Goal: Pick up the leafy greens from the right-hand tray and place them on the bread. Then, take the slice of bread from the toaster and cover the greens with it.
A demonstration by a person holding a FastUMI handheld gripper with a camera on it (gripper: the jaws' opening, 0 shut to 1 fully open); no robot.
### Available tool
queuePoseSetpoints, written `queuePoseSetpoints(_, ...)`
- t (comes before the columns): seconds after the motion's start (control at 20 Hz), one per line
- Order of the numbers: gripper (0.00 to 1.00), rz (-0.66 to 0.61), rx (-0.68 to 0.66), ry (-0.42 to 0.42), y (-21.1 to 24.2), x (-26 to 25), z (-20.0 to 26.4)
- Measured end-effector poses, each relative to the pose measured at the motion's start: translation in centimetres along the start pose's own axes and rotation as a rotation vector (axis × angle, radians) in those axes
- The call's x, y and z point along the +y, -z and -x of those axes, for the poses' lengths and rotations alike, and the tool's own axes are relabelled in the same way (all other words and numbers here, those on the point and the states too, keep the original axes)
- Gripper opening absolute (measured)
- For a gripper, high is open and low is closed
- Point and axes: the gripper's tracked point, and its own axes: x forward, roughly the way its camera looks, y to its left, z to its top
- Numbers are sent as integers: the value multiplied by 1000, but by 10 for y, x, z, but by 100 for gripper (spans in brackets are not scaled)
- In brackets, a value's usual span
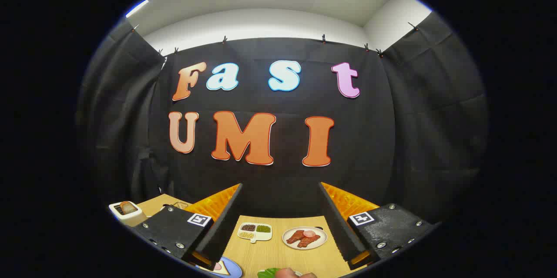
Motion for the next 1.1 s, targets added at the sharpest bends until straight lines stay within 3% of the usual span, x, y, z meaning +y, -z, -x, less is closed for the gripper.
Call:
queuePoseSetpoints(0.6, 99, 20, -8, 18, 2, -11, 3)
queuePoseSetpoints(1.1, 99, 1, 87, 24, 45, -14, 6)
